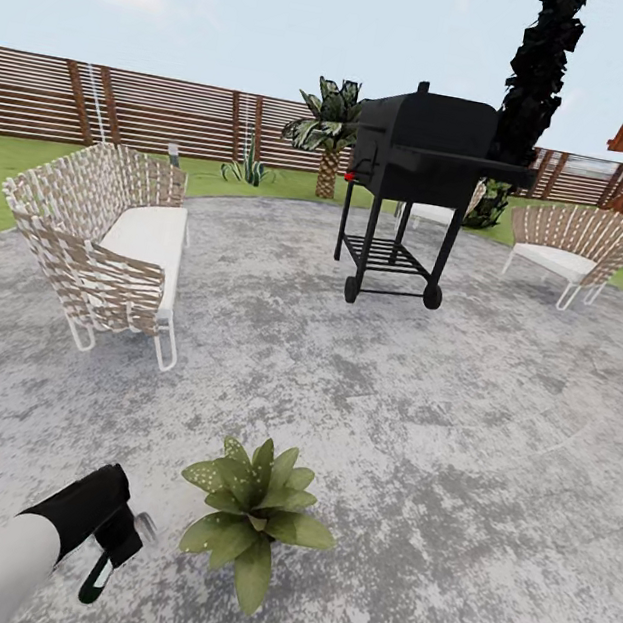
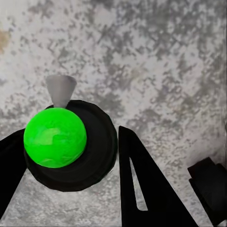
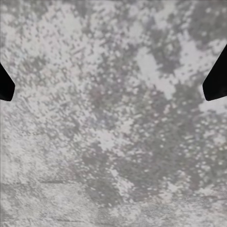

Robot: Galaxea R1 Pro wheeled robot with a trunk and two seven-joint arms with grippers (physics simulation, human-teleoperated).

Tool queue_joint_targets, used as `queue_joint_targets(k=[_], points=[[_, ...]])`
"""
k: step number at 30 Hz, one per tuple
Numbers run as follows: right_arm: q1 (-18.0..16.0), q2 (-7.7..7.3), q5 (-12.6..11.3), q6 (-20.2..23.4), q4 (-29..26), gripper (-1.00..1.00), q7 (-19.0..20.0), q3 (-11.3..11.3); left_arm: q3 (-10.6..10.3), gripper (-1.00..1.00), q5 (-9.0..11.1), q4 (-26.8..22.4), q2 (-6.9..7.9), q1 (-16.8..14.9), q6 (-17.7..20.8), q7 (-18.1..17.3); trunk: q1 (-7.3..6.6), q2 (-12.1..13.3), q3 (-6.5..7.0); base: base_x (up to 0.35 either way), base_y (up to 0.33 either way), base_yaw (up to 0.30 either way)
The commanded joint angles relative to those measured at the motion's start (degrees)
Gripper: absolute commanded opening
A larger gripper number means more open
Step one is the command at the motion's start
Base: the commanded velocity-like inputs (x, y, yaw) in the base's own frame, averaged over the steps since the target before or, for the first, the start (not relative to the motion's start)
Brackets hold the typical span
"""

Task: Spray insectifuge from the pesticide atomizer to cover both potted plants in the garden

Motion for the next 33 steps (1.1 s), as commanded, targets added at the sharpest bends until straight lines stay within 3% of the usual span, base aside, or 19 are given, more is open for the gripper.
queue_joint_targets(k=[1, 3, 6, 13, 26, 31, 32, 33], points=[[-0.07, -0.03, 0.62, -0.2, 0.1, 1.0, -0.39, -0.26, -0.25, -1.0, -0.96, -0.06, -0.14, -1.03, 0.31, -1.67, -0.01, -0.02, -0.06, 0.0, 0.0, 0.0], [-0.07, -0.05, 0.62, -0.2, 0.1, 1.0, -0.39, -0.26, -0.61, -1.0, -1.98, -0.04, -0.33, -1.93, 0.53, -2.74, -0.01, -0.02, -0.06, 0.0, 0.0, 0.0], [-0.08, -0.05, 0.62, -0.2, 0.1, 1.0, -0.39, -0.21, -1.01, -1.0, -6.06, -0.08, -0.33, -1.91, 0.71, -2.92, -0.01, -0.02, -0.06, 0.0, 0.0, 0.0], [-0.06, -0.02, 0.62, -0.2, 0.1, 1.0, -0.39, -0.24, -0.98, -1.0, -9.19, 0.13, -0.17, -1.48, 0.46, -2.6, -0.01, -0.02, -0.06, -0.004, 0.033, -0.023], [-0.05, -0.02, 0.62, -0.2, 0.1, 1.0, -0.39, -0.18, -0.71, -1.0, -9.27, 0.52, -0.22, -1.47, 0.46, -2.56, -0.01, -0.02, -0.06, -0.108, 0.28, -0.279], [-0.05, -0.02, 0.62, -0.26, 0.1, 1.0, -0.39, -0.17, -0.46, -1.0, -8.62, 0.48, -0.43, -1.43, 0.33, -2.58, -0.01, -0.02, -0.06, -0.036, 0.064, -0.089], [-0.05, -0.02, 0.62, -0.27, 0.1, 1.0, -0.39, -0.17, -0.37, -1.0, -8.35, 0.3, -0.8, -1.45, 0.31, -2.63, -0.01, -0.02, -0.06, -0.004, 0.006, -0.009], [-0.06, -0.02, 0.62, -0.23, 0.1, 1.0, -0.39, -0.17, -0.44, -1.0, -8.12, 0.06, -2.73, -1.47, 0.19, -2.74, -0.01, -0.02, -0.06, -0.001, 0.002, -0.002]])
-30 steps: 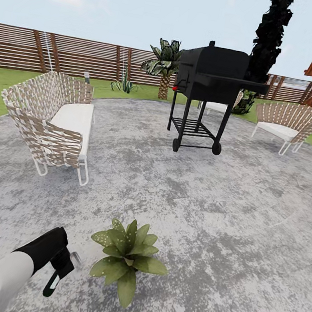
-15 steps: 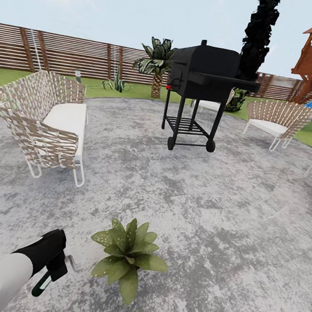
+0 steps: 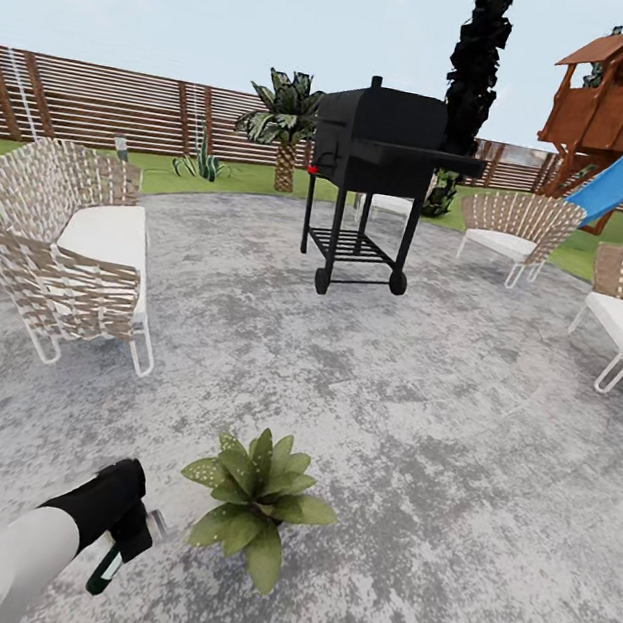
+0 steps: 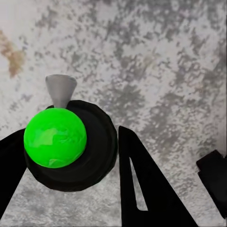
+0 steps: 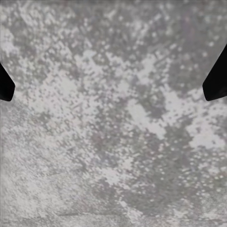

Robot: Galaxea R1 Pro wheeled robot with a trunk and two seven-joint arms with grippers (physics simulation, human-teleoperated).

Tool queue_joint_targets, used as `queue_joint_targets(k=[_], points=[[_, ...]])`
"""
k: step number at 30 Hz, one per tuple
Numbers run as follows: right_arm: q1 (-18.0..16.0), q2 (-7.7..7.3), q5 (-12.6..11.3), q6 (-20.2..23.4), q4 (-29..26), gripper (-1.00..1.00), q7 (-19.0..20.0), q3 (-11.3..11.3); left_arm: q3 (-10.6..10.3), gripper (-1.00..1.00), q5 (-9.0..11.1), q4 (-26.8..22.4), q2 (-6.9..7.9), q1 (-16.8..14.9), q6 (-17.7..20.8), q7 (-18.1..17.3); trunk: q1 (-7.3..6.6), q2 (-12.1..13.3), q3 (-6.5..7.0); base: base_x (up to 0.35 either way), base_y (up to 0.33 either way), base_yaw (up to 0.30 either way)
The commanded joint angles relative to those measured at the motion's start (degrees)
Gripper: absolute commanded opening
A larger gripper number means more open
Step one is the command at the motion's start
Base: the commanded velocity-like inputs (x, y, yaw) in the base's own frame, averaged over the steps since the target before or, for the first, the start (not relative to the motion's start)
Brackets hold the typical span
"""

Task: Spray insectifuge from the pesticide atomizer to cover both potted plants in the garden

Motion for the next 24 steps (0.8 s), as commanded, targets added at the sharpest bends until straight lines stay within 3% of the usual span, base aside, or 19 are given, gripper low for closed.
queue_joint_targets(k=[1, 4, 6, 9, 11, 18, 24], points=[[-0.06, -0.01, 0.62, -0.18, 0.1, 1.0, -0.39, -0.25, -0.39, -1.0, -0.8, -0.23, -1.14, -0.13, 0.0, -0.58, -0.01, -0.02, -0.05, 0.0, 0.001, -0.001], [-0.06, -0.03, 0.62, -0.17, 0.1, 1.0, -0.39, -0.25, -0.56, -1.0, -1.01, -0.28, -2.79, -0.86, 0.41, -1.02, -0.01, -0.02, -0.05, 0.0, 0.0, 0.0], [-0.06, -0.08, 0.66, -0.17, 0.1, 1.0, -0.39, -0.25, -0.77, -1.0, -1.91, -0.27, -3.2, -1.03, 0.43, -3.63, -0.01, -0.02, -0.05, 0.0, 0.0, 0.0], [-0.06, -0.1, 0.7, -0.16, 0.1, 1.0, -0.39, -0.25, -0.87, -1.0, -7.02, -0.23, -2.8, -1.64, 0.42, -8.58, -0.01, -0.02, -0.05, 0.0, 0.0, 0.0], [-0.05, -0.1, 0.71, -0.16, 0.1, 1.0, -0.39, -0.25, -0.81, -1.0, -12.11, 0.16, -2.32, -1.36, 0.5, -11.45, -0.01, -0.02, -0.05, 0.0, 0.0, 0.0], [-0.04, -0.1, 0.71, -0.16, 0.1, 1.0, -0.39, -0.25, -0.76, -1.0, -12.97, -0.16, -1.91, -1.18, 0.56, -11.03, -0.01, -0.02, -0.05, 0.01, 0.0, 0.0], [-0.04, -0.1, 0.71, -0.16, 0.1, 1.0, -0.39, -0.25, -0.85, -1.0, -12.99, -0.25, -2.05, -1.35, 3.67, -9.78, -0.01, -0.02, -0.05, 0.26, 0.0, 0.0]])
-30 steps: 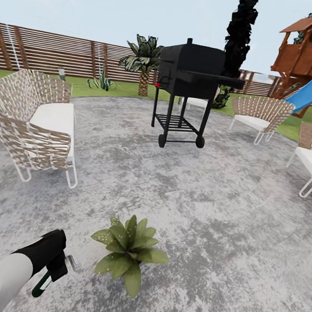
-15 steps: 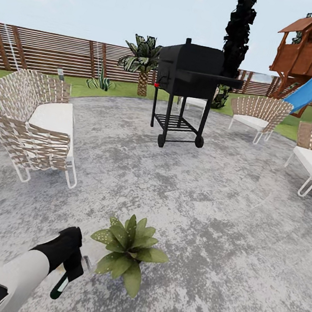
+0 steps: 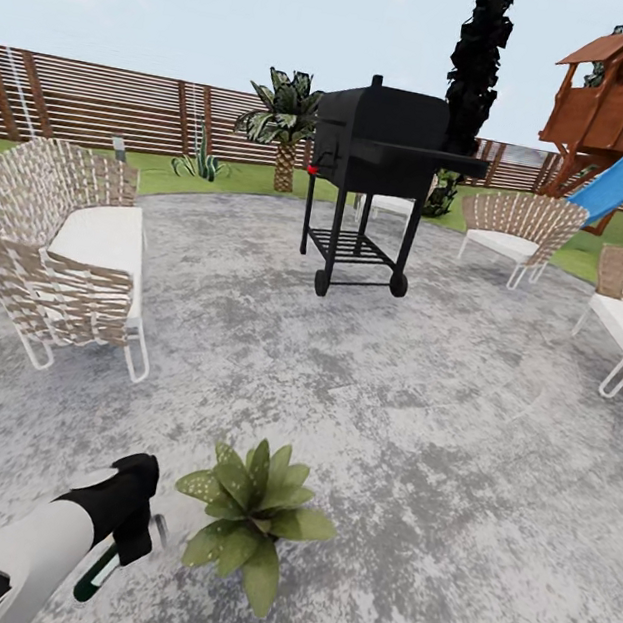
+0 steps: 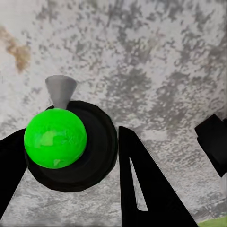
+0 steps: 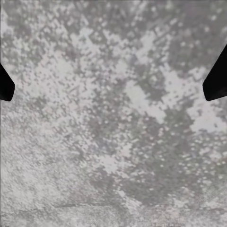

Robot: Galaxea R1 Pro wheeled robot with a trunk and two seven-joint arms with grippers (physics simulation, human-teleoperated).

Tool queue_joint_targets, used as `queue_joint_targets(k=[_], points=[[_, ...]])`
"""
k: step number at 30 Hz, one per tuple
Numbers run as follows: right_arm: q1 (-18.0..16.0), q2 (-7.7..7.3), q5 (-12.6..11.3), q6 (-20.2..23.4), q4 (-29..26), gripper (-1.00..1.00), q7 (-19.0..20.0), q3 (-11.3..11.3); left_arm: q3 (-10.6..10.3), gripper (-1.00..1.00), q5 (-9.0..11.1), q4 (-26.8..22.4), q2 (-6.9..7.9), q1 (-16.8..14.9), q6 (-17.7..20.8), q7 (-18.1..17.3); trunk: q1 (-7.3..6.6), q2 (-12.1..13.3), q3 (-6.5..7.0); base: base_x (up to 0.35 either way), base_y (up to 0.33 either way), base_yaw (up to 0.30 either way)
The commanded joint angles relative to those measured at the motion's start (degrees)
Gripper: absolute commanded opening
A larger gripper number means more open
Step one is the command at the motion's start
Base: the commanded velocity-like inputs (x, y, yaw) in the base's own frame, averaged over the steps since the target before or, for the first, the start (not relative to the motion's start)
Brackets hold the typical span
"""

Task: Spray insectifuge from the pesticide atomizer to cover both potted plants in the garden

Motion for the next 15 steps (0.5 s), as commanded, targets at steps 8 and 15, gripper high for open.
queue_joint_targets(k=[8, 15], points=[[-0.06, -0.01, 0.62, -0.2, 0.1, 1.0, -0.39, -0.26, -0.3, -1.0, -0.31, 0.52, 0.14, 0.32, 0.29, 2.77, 0.02, -0.02, -0.05, 0.057, 0.0, 0.0], [-0.06, -0.01, 0.62, -0.2, 0.1, 1.0, -0.39, -0.26, -0.27, -1.0, -0.25, 0.99, 0.69, 1.39, 0.0, 2.88, 0.02, -0.02, -0.05, 0.0, 0.0, 0.0]])
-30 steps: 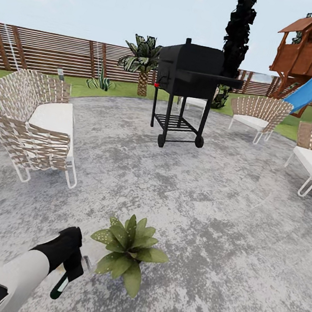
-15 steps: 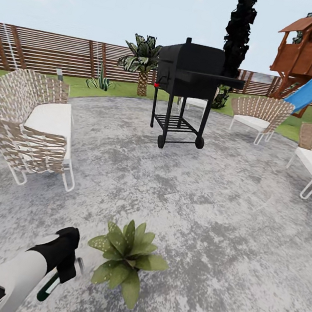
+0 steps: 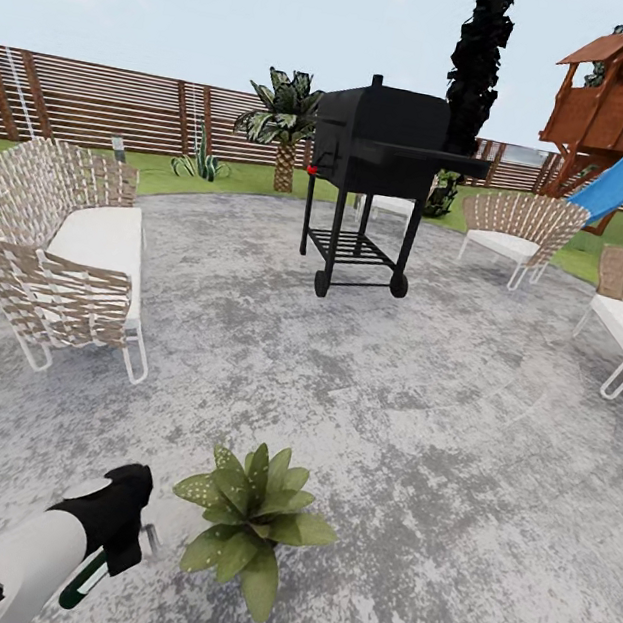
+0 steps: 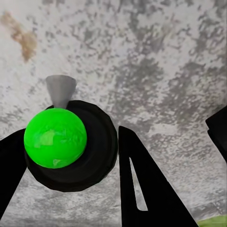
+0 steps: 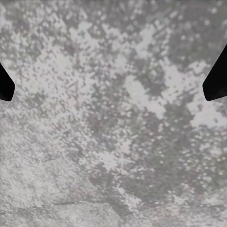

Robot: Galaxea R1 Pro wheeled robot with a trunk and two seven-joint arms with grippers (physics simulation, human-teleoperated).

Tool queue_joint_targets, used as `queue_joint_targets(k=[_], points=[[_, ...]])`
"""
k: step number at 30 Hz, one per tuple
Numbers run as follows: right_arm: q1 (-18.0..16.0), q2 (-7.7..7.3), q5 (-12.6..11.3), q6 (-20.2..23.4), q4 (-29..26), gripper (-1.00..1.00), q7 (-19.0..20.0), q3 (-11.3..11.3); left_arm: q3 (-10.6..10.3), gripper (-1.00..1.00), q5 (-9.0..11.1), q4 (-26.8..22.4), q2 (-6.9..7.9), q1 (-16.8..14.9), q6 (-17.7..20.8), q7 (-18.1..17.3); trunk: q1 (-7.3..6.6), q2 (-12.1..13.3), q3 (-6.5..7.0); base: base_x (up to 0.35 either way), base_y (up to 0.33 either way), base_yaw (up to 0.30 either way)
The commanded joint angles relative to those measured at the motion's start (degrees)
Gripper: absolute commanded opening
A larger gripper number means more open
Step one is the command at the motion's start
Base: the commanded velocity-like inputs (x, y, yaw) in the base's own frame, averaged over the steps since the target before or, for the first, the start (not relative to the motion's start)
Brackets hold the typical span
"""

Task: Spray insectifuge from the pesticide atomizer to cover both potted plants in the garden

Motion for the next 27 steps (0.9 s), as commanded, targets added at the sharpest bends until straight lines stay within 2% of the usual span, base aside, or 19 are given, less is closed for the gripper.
queue_joint_targets(k=[1, 4, 9, 16, 19, 23, 26, 27], points=[[-0.05, -0.01, 0.62, -0.2, 0.1, 1.0, -0.39, -0.26, -0.2, -1.0, -0.32, -0.08, 0.12, 0.09, 0.09, -0.5, -0.01, -0.02, -0.05, 0.0, 0.0, 0.0], [-0.05, -0.01, 0.62, -0.2, 0.1, 1.0, -0.39, -0.26, -0.11, -1.0, -0.31, -0.05, 0.43, 0.17, 0.02, -0.5, -0.01, -0.02, -0.05, 0.0, 0.0, 0.0], [-0.05, -0.01, 0.62, -0.2, 0.1, 1.0, -0.39, -0.26, 0.29, -1.0, -0.01, -0.12, 2.06, 0.19, 0.02, -0.49, -0.01, -0.02, -0.05, 0.0, 0.0, 0.0], [-0.07, -0.01, 0.56, -0.2, 0.1, 1.0, -0.39, -0.26, 0.46, -1.0, 0.43, -0.37, 2.16, 0.19, -0.08, -0.32, -0.01, -0.02, -0.05, 0.0, 0.0, 0.0], [-0.06, -0.01, 0.55, -0.2, 0.1, 1.0, -0.39, -0.26, 0.64, -1.0, 0.48, -0.16, 2.52, 0.19, -0.08, 1.01, -0.01, -0.02, -0.05, 0.0, 0.0, 0.0], [-0.07, -0.01, 0.54, -0.2, 0.1, 1.0, -0.39, -0.26, 1.17, -1.0, 0.56, -0.41, 3.71, 0.19, -0.08, 2.31, -0.01, -0.02, -0.05, 0.0, 0.0, 0.0], [-0.05, -0.01, 0.53, -0.2, 0.1, 1.0, -0.39, -0.26, 1.27, -1.0, 0.73, -0.8, 3.28, 0.19, -0.08, 2.53, -0.01, -0.02, -0.05, 0.0, 0.0, 0.0], [-0.05, -0.01, 0.53, -0.2, 0.1, 1.0, -0.39, -0.26, 2.57, -1.0, 1.21, -1.14, 1.79, 0.19, -0.08, 4.12, -0.01, -0.02, -0.05, 0.0, 0.0, 0.036]])
